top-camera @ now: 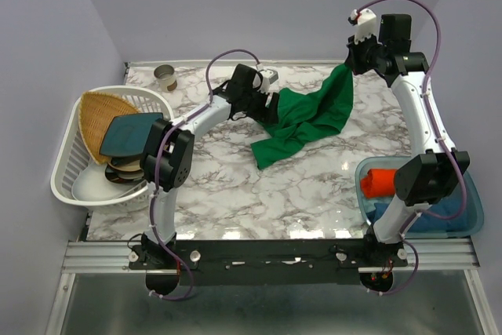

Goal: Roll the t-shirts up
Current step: Flatten out the T-shirt at the center of the board.

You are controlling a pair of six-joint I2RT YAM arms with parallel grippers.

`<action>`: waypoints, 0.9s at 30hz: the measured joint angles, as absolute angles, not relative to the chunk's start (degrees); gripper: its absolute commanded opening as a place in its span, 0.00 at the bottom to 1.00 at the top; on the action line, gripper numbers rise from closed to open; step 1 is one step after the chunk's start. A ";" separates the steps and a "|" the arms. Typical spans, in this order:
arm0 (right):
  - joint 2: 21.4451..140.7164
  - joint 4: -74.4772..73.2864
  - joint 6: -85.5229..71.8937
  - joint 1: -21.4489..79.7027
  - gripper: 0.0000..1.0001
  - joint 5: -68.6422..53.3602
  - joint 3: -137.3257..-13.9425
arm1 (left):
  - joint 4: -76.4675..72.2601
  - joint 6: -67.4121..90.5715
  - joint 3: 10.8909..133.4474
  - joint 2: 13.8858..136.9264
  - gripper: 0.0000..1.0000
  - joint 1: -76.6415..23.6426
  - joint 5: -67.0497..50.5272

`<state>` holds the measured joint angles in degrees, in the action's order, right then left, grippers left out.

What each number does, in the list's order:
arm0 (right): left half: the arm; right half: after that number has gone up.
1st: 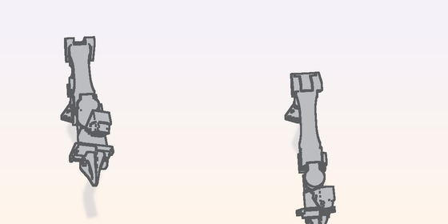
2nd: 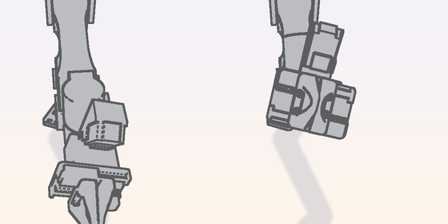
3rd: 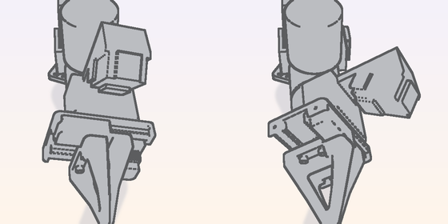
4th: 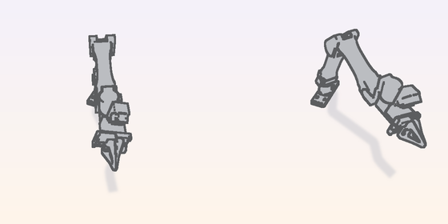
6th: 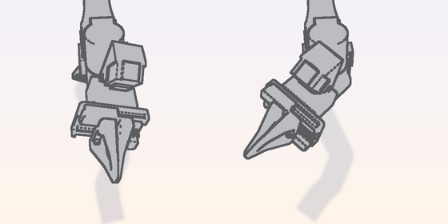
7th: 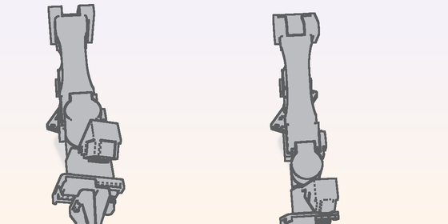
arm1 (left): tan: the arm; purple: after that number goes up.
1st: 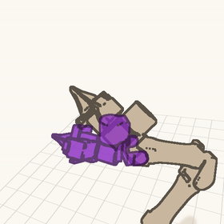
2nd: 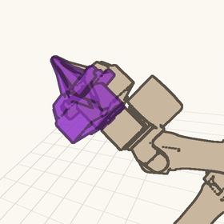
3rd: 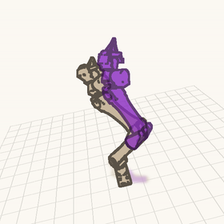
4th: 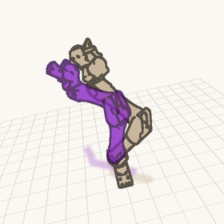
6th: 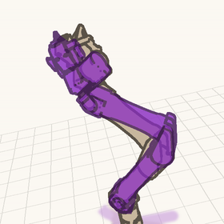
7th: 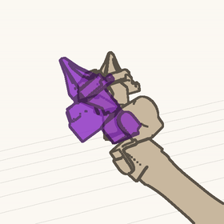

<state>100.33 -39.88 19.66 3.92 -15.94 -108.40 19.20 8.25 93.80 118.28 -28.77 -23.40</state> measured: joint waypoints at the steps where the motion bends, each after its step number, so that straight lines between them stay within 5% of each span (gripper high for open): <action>1: 100.42 -39.88 19.55 3.90 0.00 -15.99 -108.40 | 19.16 8.45 93.78 117.54 0.81 -28.86 -23.70; 8: 100.66 -39.90 19.49 3.90 0.00 -16.27 -108.40 | 19.07 8.64 93.65 116.38 0.79 -30.85 -24.71; 20: 100.77 -39.90 19.51 3.90 0.01 -16.29 -107.83 | 18.98 8.34 98.35 123.17 0.52 -32.60 -24.47; 27: 100.77 -39.92 19.53 3.90 0.01 -16.29 -107.15 | 19.59 6.94 99.24 124.84 0.01 -32.47 -23.79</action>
<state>100.77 -39.92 19.53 3.90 -16.29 -107.15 19.59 6.94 99.24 124.84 -32.47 -23.79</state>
